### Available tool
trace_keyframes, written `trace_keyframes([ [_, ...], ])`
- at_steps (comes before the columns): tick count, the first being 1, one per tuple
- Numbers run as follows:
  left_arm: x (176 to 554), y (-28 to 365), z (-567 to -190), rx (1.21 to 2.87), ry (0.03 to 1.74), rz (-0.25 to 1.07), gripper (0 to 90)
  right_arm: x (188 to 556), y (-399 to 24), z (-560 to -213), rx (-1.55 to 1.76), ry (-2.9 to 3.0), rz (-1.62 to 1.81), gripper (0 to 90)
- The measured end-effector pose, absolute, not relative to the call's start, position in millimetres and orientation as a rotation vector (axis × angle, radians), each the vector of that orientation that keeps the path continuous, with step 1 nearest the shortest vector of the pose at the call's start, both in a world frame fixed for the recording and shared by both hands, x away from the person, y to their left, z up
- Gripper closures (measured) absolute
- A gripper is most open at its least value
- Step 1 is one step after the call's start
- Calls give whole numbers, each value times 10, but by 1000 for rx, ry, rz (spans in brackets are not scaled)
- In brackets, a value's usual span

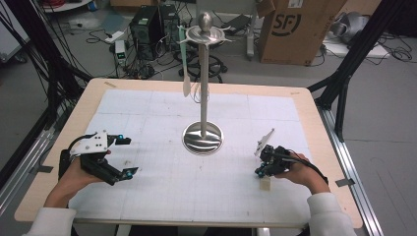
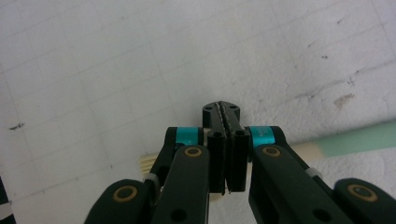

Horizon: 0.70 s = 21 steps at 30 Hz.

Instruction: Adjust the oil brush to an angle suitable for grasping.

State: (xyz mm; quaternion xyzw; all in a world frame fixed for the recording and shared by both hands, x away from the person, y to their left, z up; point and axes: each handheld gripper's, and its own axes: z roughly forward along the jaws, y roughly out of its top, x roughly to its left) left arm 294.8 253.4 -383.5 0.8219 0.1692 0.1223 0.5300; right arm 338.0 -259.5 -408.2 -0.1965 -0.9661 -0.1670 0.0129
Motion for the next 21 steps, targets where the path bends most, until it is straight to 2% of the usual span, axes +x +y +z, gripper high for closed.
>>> trace_keyframes([
  [21, 2949, 2537, -3835, 1961, 409, 291, 17, 3246, -3014, -4067, -718, -2996, -440, 892],
])
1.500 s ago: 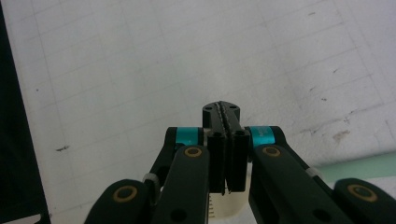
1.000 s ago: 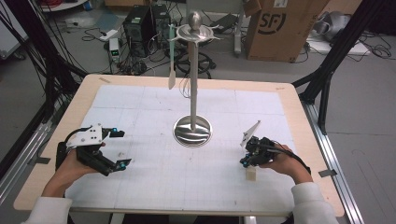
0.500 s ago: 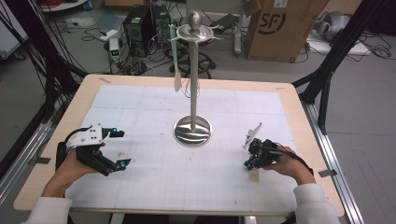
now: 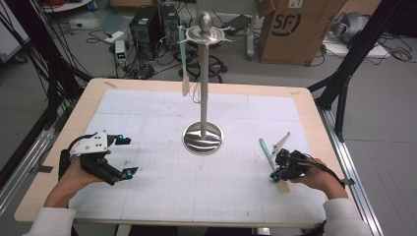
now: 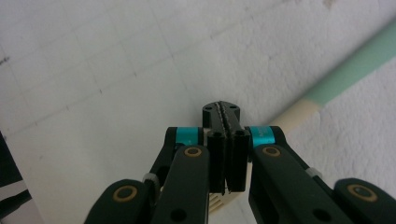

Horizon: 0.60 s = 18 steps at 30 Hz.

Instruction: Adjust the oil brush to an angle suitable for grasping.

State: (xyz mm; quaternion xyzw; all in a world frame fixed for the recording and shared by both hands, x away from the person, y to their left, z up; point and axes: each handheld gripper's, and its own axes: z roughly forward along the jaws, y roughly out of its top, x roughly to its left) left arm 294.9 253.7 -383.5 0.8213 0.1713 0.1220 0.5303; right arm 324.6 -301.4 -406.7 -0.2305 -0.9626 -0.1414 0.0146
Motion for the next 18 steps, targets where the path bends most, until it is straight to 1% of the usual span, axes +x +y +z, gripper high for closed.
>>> trace_keyframes([
  [10, 2948, 2538, -3842, 1958, 414, 289, 17, 3186, -3272, -4051, -786, -2988, -428, 892],
  [14, 2955, 2539, -3844, 1960, 411, 289, 17, 3170, -3290, -4006, -801, -2976, -455, 892],
  [18, 2953, 2537, -3842, 1958, 410, 290, 16, 3185, -3225, -3887, -774, -2971, -533, 892],
])
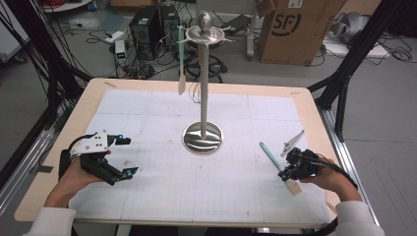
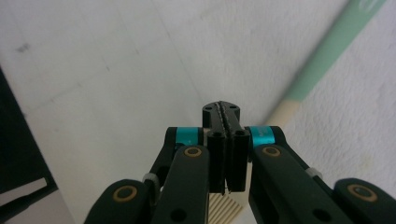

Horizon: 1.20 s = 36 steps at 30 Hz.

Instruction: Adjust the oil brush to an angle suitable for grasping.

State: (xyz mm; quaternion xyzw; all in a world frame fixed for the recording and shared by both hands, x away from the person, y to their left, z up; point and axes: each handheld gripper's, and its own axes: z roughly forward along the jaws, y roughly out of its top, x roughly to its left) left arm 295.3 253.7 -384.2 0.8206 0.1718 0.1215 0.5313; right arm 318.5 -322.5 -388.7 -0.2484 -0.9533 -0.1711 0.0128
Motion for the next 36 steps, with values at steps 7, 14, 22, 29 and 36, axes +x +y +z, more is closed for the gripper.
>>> trace_keyframes([
  [7, 2948, 2538, -3841, 1958, 412, 289, 17, 3260, -3117, -3646, -740, -2983, -611, 892],
  [14, 2940, 2544, -3831, 1956, 407, 288, 17, 3355, -3049, -3439, -757, -3002, -685, 892],
  [22, 2940, 2544, -3834, 1959, 405, 287, 17, 3432, -2973, -3219, -732, -3006, -772, 892],
  [29, 2937, 2543, -3832, 1959, 404, 287, 17, 3515, -2942, -3079, -736, -3020, -841, 892],
  [36, 2936, 2545, -3832, 1959, 400, 286, 17, 3596, -2986, -3096, -844, -2984, -912, 892],
])
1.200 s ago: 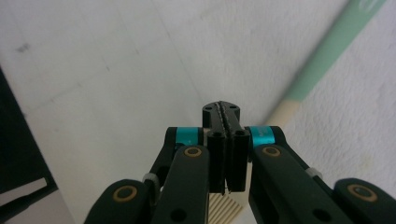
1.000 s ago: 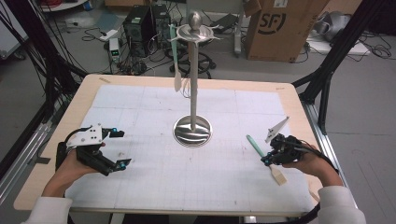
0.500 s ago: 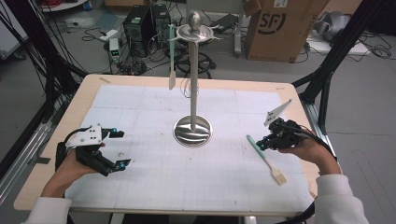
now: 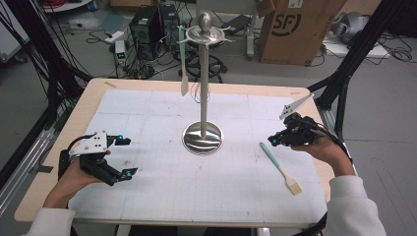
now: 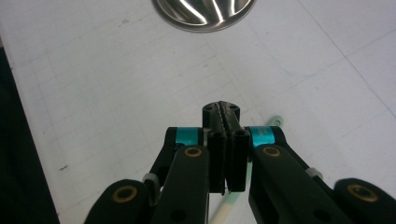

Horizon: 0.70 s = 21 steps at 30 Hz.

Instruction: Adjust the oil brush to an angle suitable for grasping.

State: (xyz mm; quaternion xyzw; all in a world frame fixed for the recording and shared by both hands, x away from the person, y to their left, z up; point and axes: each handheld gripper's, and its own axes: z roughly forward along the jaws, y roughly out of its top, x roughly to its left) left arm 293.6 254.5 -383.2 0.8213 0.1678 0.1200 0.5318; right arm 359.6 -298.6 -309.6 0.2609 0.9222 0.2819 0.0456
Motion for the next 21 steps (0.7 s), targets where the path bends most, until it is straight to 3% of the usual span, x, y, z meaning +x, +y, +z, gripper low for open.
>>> trace_keyframes([
  [21, 2933, 2568, -3846, 1952, 406, 282, 17, 3968, -3057, -3376, 1042, 2720, 799, 892],
])
